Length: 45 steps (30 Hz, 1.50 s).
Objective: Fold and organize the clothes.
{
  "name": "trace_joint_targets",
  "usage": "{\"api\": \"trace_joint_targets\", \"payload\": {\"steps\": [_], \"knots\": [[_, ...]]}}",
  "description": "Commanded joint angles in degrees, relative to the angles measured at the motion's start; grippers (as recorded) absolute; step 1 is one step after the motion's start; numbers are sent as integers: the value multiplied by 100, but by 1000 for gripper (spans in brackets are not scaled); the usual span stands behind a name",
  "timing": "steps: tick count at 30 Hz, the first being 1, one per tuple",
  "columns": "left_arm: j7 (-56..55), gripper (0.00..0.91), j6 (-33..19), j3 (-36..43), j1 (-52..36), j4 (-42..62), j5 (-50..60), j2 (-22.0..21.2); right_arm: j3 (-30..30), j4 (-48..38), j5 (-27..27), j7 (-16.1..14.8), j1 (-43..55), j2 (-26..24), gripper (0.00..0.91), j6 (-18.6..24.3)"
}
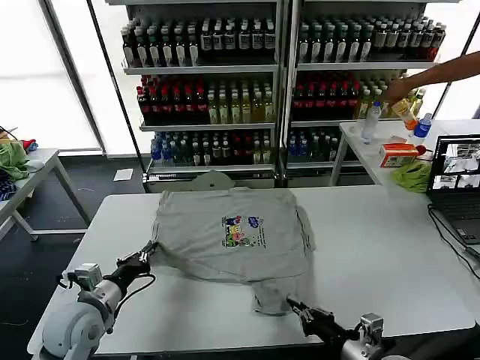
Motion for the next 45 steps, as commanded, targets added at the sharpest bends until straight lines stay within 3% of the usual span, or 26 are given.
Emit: {"api": "trace_joint_targets", "payload": {"steps": [1,11,20,30,44,45], "knots": [[3,0,-2,5,-79,44,-7,8,105,0,37,-81,307,15,0,221],[-3,0,-9,36,-682,601,-276,138,-169,-514,43,131,1542,198,0,152],[-13,0,-9,208,-1390,1410,-430,70,-582,-1482,-69,373,2579,499,0,150],[-12,0,-34,275,-2010,2116,-433,-8,-1008,-2521,-202,464,3815,819,0,196],[30,10,-133,478,-2102,2612,-312,-182,-1799,-3820,-605,367,4912,1144,0,265],[32,10,-134,512,-2107,2644,-296,-182,-1849,-3936,-695,343,4966,1200,353,261]]}}
